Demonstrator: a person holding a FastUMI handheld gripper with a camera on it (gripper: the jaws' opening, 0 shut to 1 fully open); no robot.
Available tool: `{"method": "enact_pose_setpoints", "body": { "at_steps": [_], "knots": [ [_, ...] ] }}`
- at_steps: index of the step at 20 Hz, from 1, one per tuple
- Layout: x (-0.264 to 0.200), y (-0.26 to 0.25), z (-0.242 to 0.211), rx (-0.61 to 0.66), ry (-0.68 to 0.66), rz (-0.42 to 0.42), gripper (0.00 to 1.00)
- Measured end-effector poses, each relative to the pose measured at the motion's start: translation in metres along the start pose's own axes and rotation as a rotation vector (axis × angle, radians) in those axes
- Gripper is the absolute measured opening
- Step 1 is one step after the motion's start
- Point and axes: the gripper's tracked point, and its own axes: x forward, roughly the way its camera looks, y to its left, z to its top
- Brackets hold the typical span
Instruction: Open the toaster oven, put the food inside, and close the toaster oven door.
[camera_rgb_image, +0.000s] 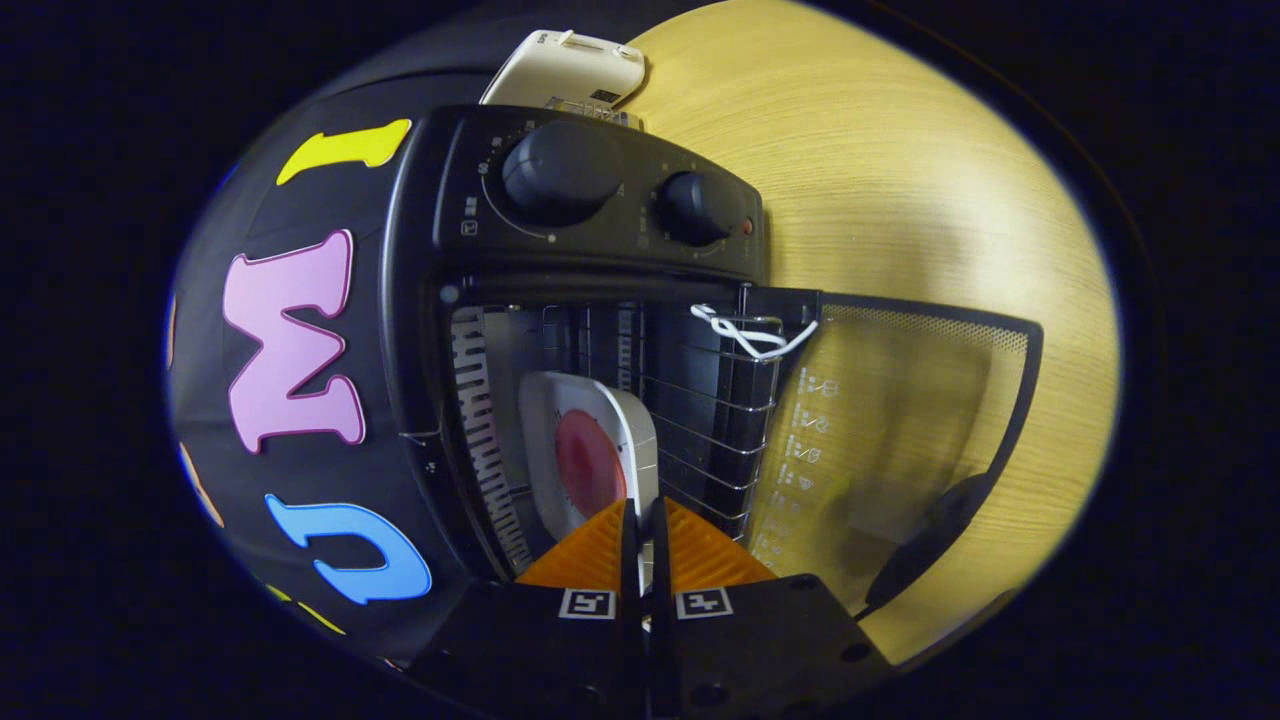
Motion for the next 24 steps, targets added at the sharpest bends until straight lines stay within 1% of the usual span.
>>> {"method": "enact_pose_setpoints", "body": {
  "at_steps": [2,4,7,9,10,12,13,15,16,17,19,20,21,22,24],
  "knots": [
    [0.01,-0.001,0.0,0.041,-0.024,-0.02,0.08],
    [0.019,-0.003,0.0,0.078,-0.018,-0.031,0.08],
    [0.024,-0.008,-0.005,0.052,-0.018,-0.048,0.08],
    [0.024,-0.004,-0.008,0.071,-0.012,-0.033,0.1],
    [0.024,0.002,-0.005,0.082,-0.009,-0.012,0.11],
    [0.018,0.0,-0.003,0.052,-0.017,-0.025,0.31],
    [0.014,-0.003,-0.001,0.036,-0.021,-0.036,0.35],
    [0.001,-0.009,-0.006,-0.005,0.004,-0.039,0.36],
    [-0.011,-0.015,-0.012,-0.041,0.023,-0.046,0.41],
    [-0.025,-0.021,-0.016,-0.104,0.031,-0.051,0.57],
    [-0.054,-0.035,-0.03,-0.279,0.082,-0.052,0.57],
    [-0.069,-0.042,-0.04,-0.381,0.122,-0.049,0.63],
    [-0.086,-0.047,-0.041,-0.478,0.132,-0.039,0.82],
    [-0.096,-0.056,-0.04,-0.584,0.127,-0.055,1.0],
    [-0.115,-0.074,-0.037,-0.805,0.113,-0.087,0.99]
  ]
}}
